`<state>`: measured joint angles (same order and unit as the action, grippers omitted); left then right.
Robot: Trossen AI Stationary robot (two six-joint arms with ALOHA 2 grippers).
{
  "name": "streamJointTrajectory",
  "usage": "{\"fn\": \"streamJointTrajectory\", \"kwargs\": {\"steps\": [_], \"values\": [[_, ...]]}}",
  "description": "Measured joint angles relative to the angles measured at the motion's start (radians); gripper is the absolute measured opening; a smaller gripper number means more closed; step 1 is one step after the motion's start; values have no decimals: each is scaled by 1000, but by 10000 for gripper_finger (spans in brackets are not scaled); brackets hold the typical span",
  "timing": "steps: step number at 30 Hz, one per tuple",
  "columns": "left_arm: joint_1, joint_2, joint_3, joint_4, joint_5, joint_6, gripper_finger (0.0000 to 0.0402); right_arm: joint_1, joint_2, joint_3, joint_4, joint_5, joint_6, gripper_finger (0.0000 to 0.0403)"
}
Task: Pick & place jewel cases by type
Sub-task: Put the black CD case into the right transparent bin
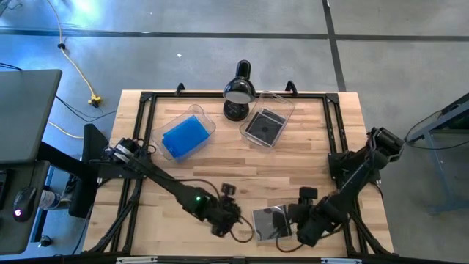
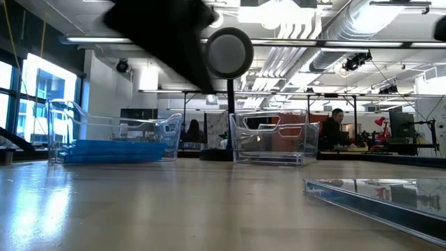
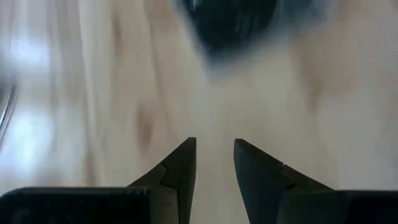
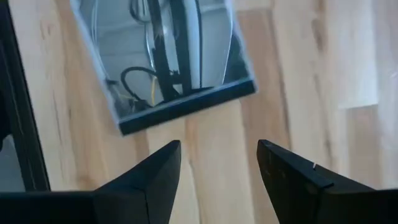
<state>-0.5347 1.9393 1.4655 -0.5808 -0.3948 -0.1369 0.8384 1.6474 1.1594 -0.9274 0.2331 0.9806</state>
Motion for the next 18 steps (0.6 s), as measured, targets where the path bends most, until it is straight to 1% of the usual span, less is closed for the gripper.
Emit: {"fn": "streamJointTrajectory", "kwargs": {"steps": [1,5,8,10,12,14,16,18], "values": [[8,6,-3,81,13,6,104,13,0,-14,14,1,8,209],[44,35,-5,227,80,2,104,58,0,-103,107,-6,11,208],[58,54,-10,223,127,-1,106,70,0,-175,190,-6,14,208],[65,70,-7,225,143,-2,114,72,0,-210,230,-10,7,208],[65,73,-11,208,146,-22,130,66,0,-245,282,-37,-17,208],[64,81,-6,231,146,-57,149,62,0,-275,332,-63,-58,208],[63,91,-7,221,153,-104,169,58,0,-302,377,-63,-96,208],[63,111,-8,232,181,-150,185,58,2,-317,412,-40,-129,208]]}}
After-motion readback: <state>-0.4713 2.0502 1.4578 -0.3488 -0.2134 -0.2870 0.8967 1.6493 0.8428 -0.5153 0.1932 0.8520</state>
